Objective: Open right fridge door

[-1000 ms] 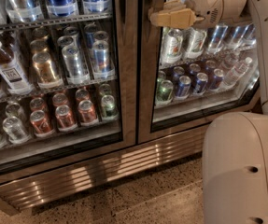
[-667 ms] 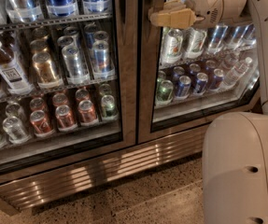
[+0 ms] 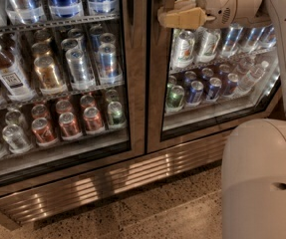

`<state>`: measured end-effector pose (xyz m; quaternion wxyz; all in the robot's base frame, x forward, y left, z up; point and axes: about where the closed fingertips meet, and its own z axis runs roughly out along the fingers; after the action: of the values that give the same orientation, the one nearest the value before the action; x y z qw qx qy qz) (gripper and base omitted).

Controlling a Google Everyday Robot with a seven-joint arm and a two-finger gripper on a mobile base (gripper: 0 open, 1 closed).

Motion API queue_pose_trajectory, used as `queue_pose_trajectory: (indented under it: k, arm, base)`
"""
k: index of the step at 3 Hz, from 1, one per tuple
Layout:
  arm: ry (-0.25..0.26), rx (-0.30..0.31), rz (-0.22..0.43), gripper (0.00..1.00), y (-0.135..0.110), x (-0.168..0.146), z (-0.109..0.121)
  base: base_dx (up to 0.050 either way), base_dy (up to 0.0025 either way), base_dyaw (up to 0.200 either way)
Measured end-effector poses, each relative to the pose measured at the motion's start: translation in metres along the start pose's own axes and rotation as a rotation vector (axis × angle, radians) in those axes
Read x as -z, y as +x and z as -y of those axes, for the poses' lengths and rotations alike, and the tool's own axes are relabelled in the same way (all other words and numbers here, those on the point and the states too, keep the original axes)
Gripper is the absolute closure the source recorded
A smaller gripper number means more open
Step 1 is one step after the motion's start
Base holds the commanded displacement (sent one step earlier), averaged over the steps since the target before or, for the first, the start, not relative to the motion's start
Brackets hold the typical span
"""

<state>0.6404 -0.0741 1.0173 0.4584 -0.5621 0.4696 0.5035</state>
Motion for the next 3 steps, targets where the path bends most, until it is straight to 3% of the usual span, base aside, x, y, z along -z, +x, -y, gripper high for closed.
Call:
queue_pose_trajectory:
  k: [2, 3]
  arm:
    - [0.002, -0.001, 0.003, 1.00, 0.001, -0.002, 0.000]
    - [-0.028, -0.012, -0.020, 1.00, 0.004, -0.013, -0.004]
  base:
    - [0.000, 0.00000, 0.000]
    - [0.000, 0.00000, 0.000]
